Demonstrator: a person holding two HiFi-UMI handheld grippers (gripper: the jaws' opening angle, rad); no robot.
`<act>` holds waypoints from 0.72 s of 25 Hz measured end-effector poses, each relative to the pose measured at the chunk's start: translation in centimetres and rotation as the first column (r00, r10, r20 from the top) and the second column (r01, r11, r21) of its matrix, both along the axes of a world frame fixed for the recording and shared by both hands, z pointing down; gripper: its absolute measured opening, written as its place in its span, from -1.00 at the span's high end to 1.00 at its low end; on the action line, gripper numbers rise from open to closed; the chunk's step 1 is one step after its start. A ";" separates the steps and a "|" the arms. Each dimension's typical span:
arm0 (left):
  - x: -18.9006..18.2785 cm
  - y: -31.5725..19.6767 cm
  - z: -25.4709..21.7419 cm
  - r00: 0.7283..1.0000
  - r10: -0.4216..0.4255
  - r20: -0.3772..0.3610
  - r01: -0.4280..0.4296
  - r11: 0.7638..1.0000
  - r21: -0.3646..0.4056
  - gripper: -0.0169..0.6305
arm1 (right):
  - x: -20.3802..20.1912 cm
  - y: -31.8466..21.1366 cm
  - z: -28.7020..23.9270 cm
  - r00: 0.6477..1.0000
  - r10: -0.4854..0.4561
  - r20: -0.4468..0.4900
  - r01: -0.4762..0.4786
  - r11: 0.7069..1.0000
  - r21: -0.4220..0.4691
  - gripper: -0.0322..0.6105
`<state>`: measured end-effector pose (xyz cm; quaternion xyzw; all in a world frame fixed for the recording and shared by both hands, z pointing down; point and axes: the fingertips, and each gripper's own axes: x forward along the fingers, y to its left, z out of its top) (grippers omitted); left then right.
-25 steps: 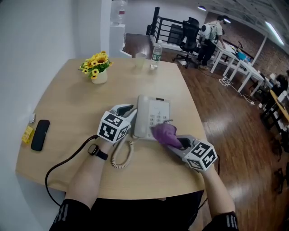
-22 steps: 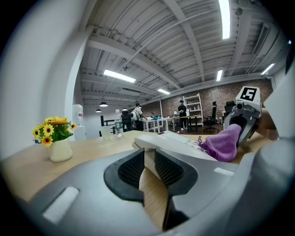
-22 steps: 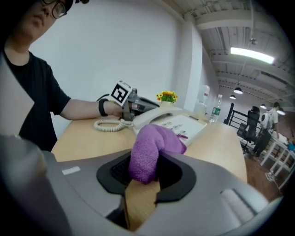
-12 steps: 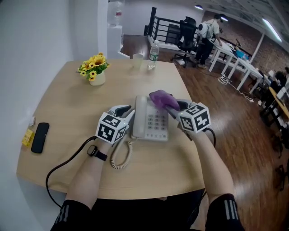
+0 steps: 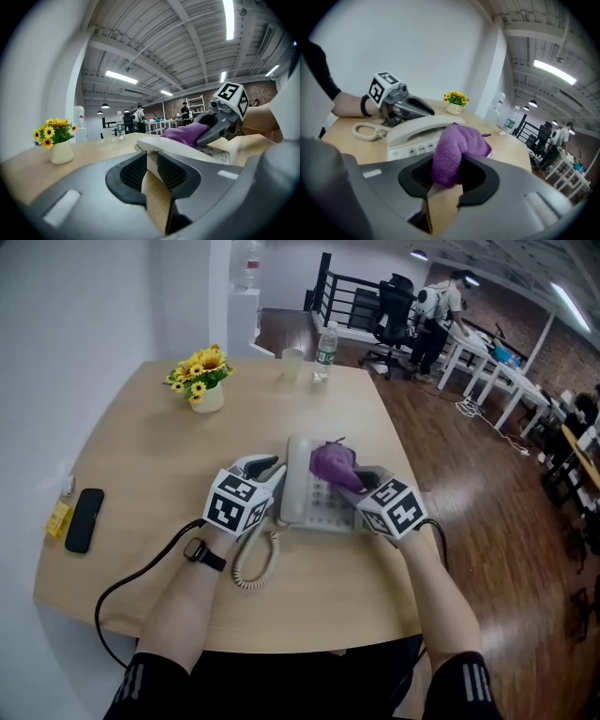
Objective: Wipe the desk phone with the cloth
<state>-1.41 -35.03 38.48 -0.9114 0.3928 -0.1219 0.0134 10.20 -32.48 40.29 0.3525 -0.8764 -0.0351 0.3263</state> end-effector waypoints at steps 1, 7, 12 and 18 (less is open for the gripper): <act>0.0 0.0 0.0 1.000 0.000 0.001 0.000 1.000 0.000 0.75 | -0.1 1.3 0.3 1.000 -0.024 -0.014 0.024 1.000 0.002 0.52; -0.1 0.0 0.0 1.000 -0.001 -0.001 0.001 1.000 0.001 0.75 | -1.3 8.4 2.2 0.990 -0.137 -0.021 0.137 0.990 -0.017 0.52; 0.0 0.0 0.1 1.000 -0.001 -0.003 0.001 1.000 0.000 0.75 | -1.9 11.4 2.6 0.977 -0.215 -0.002 0.214 0.975 -0.064 0.52; -0.1 0.1 0.0 1.000 -0.001 0.000 0.001 1.000 0.001 0.75 | -0.5 4.2 -5.5 0.985 -0.059 0.161 0.043 0.994 0.099 0.52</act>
